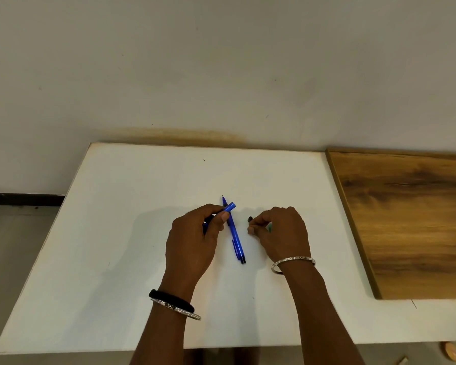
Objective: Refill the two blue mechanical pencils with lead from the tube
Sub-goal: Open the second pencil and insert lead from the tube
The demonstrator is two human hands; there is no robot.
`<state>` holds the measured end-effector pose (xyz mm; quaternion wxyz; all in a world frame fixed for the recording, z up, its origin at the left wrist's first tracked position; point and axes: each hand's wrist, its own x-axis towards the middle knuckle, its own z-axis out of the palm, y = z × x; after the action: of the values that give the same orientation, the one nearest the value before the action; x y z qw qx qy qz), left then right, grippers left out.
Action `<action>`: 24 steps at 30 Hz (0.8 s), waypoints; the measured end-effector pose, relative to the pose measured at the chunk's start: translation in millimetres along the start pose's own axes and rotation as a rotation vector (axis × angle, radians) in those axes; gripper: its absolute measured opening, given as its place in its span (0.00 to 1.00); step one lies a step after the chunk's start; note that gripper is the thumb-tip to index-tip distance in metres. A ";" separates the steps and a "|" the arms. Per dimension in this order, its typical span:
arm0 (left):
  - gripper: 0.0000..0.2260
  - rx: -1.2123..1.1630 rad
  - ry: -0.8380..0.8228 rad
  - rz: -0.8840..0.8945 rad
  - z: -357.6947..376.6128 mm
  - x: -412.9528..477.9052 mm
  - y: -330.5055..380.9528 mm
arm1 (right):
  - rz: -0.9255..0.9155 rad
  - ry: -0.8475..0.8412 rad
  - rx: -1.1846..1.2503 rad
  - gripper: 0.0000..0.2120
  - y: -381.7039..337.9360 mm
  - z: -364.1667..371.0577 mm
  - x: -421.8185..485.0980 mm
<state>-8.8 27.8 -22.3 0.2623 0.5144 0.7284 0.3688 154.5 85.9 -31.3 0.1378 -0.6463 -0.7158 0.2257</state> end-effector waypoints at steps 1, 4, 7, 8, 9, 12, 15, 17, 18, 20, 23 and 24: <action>0.11 0.003 0.001 0.001 -0.2 0.3 0.2 | 0.013 -0.005 0.022 0.04 0.2 0.0 0.4; 0.11 -0.002 -0.005 -0.004 0.6 0.3 1.0 | 0.041 0.015 0.069 0.06 0.7 -3.9 0.4; 0.10 -0.007 -0.006 0.002 0.7 -0.1 0.7 | 0.092 0.111 0.134 0.06 5.7 -12.4 0.2; 0.10 -0.011 -0.003 0.006 0.5 -0.2 0.1 | 0.132 0.149 0.162 0.05 8.5 -16.0 0.2; 0.10 -0.019 0.001 0.010 0.4 -0.1 -0.5 | 0.179 0.180 0.184 0.04 11.9 -19.6 0.4; 0.10 -0.029 0.008 0.022 1.5 0.5 -1.3 | 0.314 0.198 0.208 0.06 22.0 -27.2 -0.9; 0.11 -0.049 -0.005 0.014 5.0 0.7 -0.5 | 0.390 0.122 0.182 0.12 25.5 -26.6 -3.4; 0.11 -0.054 -0.012 0.008 6.3 0.4 0.2 | 0.419 0.071 0.154 0.14 24.2 -23.2 -4.4; 0.11 -0.054 -0.013 0.007 6.4 0.3 0.5 | 0.432 0.048 0.139 0.14 23.3 -21.8 -4.4; 0.11 -0.056 -0.014 0.006 6.3 0.3 0.8 | 0.460 0.008 0.127 0.16 22.3 -19.2 -3.6; 0.11 -0.057 -0.020 -0.001 6.5 0.4 0.5 | 0.504 -0.035 0.129 0.18 22.8 -15.2 -1.7; 0.12 -0.059 -0.024 -0.005 7.0 0.3 0.4 | 0.513 -0.041 0.128 0.18 23.1 -13.8 -1.2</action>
<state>-3.4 30.0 -26.0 0.2868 0.5091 0.7153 0.3833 181.3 88.2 -30.9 0.1020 -0.7918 -0.5156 0.3112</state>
